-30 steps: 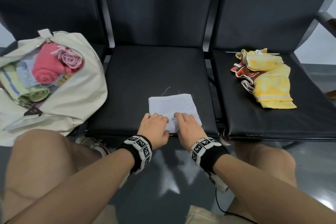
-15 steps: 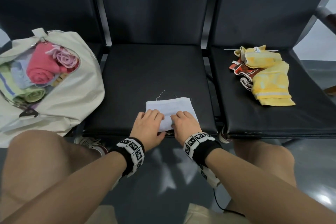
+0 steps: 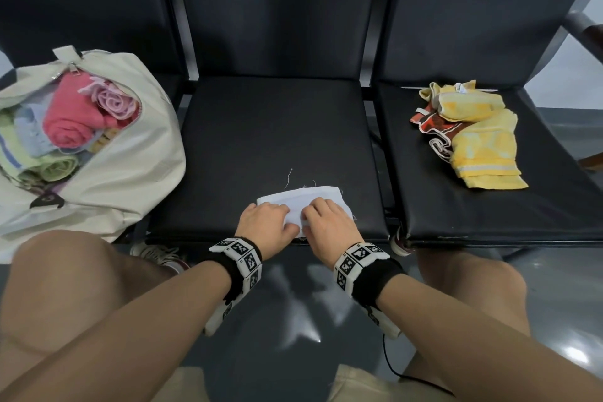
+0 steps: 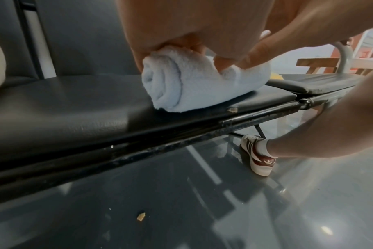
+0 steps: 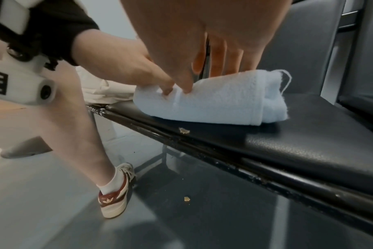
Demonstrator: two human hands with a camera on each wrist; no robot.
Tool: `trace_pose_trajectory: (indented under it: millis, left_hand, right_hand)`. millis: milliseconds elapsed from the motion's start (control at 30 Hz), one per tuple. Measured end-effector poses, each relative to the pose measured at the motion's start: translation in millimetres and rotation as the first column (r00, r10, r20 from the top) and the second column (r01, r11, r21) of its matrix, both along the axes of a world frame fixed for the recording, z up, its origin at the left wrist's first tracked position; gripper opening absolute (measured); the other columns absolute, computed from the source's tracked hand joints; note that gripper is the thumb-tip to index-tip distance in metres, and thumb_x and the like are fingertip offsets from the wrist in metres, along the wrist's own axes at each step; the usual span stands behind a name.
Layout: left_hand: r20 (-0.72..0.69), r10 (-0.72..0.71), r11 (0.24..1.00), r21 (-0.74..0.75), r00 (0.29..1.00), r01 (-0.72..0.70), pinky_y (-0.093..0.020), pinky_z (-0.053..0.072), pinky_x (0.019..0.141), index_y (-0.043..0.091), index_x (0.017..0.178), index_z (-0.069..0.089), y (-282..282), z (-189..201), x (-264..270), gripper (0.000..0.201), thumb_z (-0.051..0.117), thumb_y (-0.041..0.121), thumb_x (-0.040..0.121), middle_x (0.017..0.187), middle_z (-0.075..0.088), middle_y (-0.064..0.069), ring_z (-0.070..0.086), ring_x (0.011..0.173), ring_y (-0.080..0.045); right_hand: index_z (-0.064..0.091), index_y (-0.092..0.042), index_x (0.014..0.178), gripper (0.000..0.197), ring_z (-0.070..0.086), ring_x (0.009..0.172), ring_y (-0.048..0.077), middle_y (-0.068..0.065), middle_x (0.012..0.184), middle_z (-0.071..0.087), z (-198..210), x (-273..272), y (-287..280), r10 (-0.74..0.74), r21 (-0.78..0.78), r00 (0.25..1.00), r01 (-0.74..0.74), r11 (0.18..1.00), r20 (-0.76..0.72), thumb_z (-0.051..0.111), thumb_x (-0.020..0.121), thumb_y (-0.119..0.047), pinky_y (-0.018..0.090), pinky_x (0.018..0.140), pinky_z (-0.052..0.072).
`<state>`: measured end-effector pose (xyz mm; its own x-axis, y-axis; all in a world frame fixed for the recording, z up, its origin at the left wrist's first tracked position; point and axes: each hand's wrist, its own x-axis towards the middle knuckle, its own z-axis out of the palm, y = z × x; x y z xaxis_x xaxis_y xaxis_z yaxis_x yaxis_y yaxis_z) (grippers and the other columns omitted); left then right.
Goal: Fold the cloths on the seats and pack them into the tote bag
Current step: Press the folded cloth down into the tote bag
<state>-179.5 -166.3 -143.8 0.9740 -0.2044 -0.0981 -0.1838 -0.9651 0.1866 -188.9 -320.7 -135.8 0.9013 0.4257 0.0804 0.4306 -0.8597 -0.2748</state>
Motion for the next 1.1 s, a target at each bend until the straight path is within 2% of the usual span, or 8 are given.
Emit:
trace_pose_trajectory:
  millis: [100, 233, 300, 433, 667, 833, 933, 1100]
  left_hand:
    - [-0.035, 0.011, 1.000, -0.013, 0.999, -0.011, -0.033, 0.037, 0.086, 0.017, 0.098, 0.066, 0.5, -0.3, 3.0, 0.027, 0.047, 0.035, 0.090, 0.099, 0.069, 0.000, 0.059, 0.094, -0.024]
    - [-0.023, -0.008, 1.000, -0.019, 1.000, 0.007, -0.032, 0.035, 0.087, 0.021, 0.105, 0.067, 1.9, -1.4, 5.4, 0.038, 0.043, 0.041, 0.085, 0.105, 0.068, 0.003, 0.058, 0.099, -0.020]
    - [0.011, -0.027, 1.000, -0.001, 1.000, 0.027, -0.033, 0.035, 0.090, 0.022, 0.114, 0.065, 3.6, -3.8, 2.1, 0.044, 0.042, 0.041, 0.081, 0.112, 0.063, 0.004, 0.054, 0.109, -0.019]
    - [0.250, -0.089, 0.995, -0.031, 0.964, 0.099, -0.037, 0.041, 0.084, 0.016, 0.105, 0.063, 6.9, -3.7, -6.8, 0.034, 0.061, 0.030, 0.074, 0.109, 0.057, -0.001, 0.054, 0.100, -0.024]
    - [0.211, -0.251, 0.963, 0.149, 0.945, 0.223, -0.040, 0.044, 0.086, 0.017, 0.097, 0.060, 9.1, -2.4, -11.1, 0.033, 0.070, 0.028, 0.067, 0.097, 0.060, -0.001, 0.056, 0.094, -0.025]
    - [0.202, -0.237, 0.966, 0.149, 0.950, 0.209, -0.039, 0.043, 0.082, 0.017, 0.091, 0.062, 7.2, -2.6, -4.2, 0.024, 0.063, 0.031, 0.071, 0.090, 0.063, 0.001, 0.058, 0.089, -0.024]
    - [0.188, -0.214, 0.974, 0.116, 0.959, 0.194, -0.039, 0.043, 0.084, 0.017, 0.094, 0.065, 7.5, -4.7, 0.5, 0.028, 0.051, 0.034, 0.076, 0.091, 0.066, 0.002, 0.060, 0.089, -0.023]
    - [0.147, -0.182, 0.982, 0.082, 0.972, 0.171, -0.038, 0.040, 0.089, 0.016, 0.100, 0.067, 4.7, -6.7, 12.0, 0.050, 0.029, 0.039, 0.078, 0.096, 0.069, 0.002, 0.060, 0.094, -0.022]
  right_hand:
    - [0.062, -0.009, 0.077, 0.021, 0.059, 0.073, 0.029, 0.006, 0.079, 0.059, 0.3, -0.4, -0.1, 0.047, -0.020, 0.999, -0.047, 0.999, -0.011, 0.077, 0.062, -0.009, 0.034, 0.076, 0.051]
    - [0.064, -0.008, 0.084, 0.038, 0.061, 0.080, 0.028, 0.006, 0.083, 0.059, -6.1, -1.1, -1.4, 0.077, -0.079, 0.996, -0.079, 0.994, -0.037, 0.076, 0.049, -0.003, 0.034, 0.091, 0.041]
    - [0.064, -0.006, 0.085, 0.040, 0.062, 0.080, 0.028, 0.007, 0.082, 0.060, -4.1, -0.8, 0.4, 0.039, -0.093, 0.998, -0.044, 0.995, -0.056, 0.075, 0.047, 0.001, 0.036, 0.092, 0.047]
    - [0.054, -0.004, 0.120, 0.039, 0.049, 0.116, 0.028, 0.011, 0.118, 0.055, 8.6, 7.4, 5.1, 0.025, -0.192, 0.982, -0.061, 0.980, -0.186, 0.057, 0.081, -0.005, 0.035, 0.115, 0.023]
    - [0.057, -0.014, 0.119, 0.028, 0.053, 0.113, 0.027, 0.006, 0.120, 0.054, 19.6, 19.3, 2.9, -0.083, -0.201, 0.943, 0.017, 0.979, -0.321, 0.050, 0.093, -0.018, 0.031, 0.084, 0.040]
    - [0.066, -0.010, 0.089, 0.012, 0.058, 0.099, 0.029, 0.007, 0.105, 0.061, 9.0, 6.8, -2.0, -0.047, -0.076, 0.998, 0.044, 0.996, -0.034, 0.068, 0.078, -0.010, 0.035, 0.084, 0.046]
    - [0.064, -0.013, 0.084, 0.026, 0.060, 0.084, 0.026, 0.002, 0.088, 0.061, 0.0, -3.1, -3.8, -0.039, -0.011, 0.995, 0.040, 0.999, 0.090, 0.077, 0.062, -0.006, 0.033, 0.077, 0.049]
    - [0.066, 0.002, 0.109, 0.059, 0.064, 0.088, 0.032, 0.013, 0.097, 0.065, -10.8, -0.3, -2.7, -0.011, -0.049, 0.999, 0.013, 0.999, 0.036, 0.078, 0.051, 0.001, 0.037, 0.087, 0.055]
